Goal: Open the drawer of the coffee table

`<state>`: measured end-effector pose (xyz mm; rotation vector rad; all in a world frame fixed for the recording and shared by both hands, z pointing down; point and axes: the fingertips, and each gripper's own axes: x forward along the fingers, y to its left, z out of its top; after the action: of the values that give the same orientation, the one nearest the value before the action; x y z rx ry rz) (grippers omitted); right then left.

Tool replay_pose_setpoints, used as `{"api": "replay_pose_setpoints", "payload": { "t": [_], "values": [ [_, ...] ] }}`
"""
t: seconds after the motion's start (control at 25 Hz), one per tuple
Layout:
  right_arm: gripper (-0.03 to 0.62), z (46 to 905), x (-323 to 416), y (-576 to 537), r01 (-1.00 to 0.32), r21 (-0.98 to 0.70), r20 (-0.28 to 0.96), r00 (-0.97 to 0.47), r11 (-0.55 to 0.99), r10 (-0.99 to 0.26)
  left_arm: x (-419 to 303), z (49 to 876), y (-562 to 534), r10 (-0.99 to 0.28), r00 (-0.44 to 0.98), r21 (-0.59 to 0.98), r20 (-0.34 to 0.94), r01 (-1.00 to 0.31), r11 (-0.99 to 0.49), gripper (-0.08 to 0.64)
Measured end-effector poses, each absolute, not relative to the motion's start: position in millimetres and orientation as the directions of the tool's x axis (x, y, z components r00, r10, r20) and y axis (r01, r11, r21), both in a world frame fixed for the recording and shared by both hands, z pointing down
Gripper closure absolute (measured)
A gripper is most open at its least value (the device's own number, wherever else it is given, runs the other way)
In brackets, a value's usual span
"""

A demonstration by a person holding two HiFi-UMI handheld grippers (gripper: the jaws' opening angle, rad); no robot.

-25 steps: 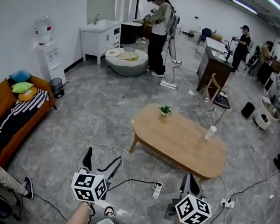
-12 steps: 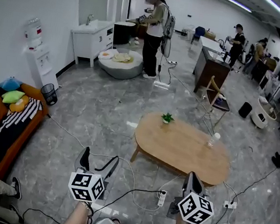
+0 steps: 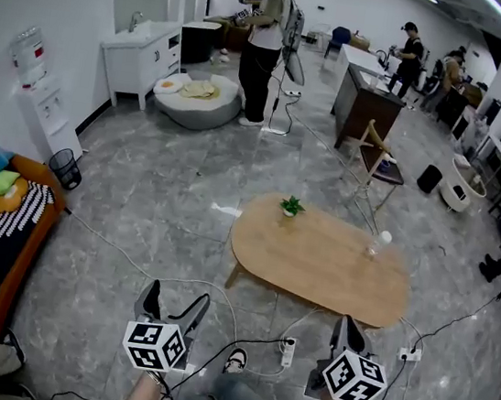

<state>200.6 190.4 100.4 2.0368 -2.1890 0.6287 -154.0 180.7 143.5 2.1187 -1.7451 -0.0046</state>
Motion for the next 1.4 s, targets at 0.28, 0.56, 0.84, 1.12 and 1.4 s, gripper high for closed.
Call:
{"api": "replay_pose_setpoints", "payload": {
  "t": [0.28,0.56,0.84,1.12,1.4],
  "values": [
    [0.592,113.9,225.8,112.6,-0.957,-0.287,0.338,-0.062,-0.040,-0.939,-135.1,135.5,91.7,-0.933,0.259,0.247,0.250,-0.949,-0.198,0.058],
    [0.592,120.0,249.5,20.7,-0.932,-0.353,0.333,-0.047,-0.079,-0.942,-103.8,124.2,-7.9,-0.904,0.311,0.183,0.293,-0.946,-0.267,0.058],
    [0.592,146.8,278.5,-26.6,-0.914,-0.388,0.373,-0.038,-0.118,-0.927,-61.3,116.9,-85.9,-0.893,0.348,0.170,0.285,-0.935,-0.311,0.058],
    [0.592,159.7,299.2,-38.0,-0.896,-0.398,0.400,0.024,-0.197,-0.916,-44.4,136.9,-111.4,-0.852,0.402,0.192,0.335,-0.914,-0.356,0.058],
    [0.592,159.7,285.2,-30.9,-0.878,-0.394,0.406,0.099,-0.272,-0.908,-57.2,164.9,-127.6,-0.776,0.497,0.276,0.388,-0.866,-0.417,0.058]
  ]
}}
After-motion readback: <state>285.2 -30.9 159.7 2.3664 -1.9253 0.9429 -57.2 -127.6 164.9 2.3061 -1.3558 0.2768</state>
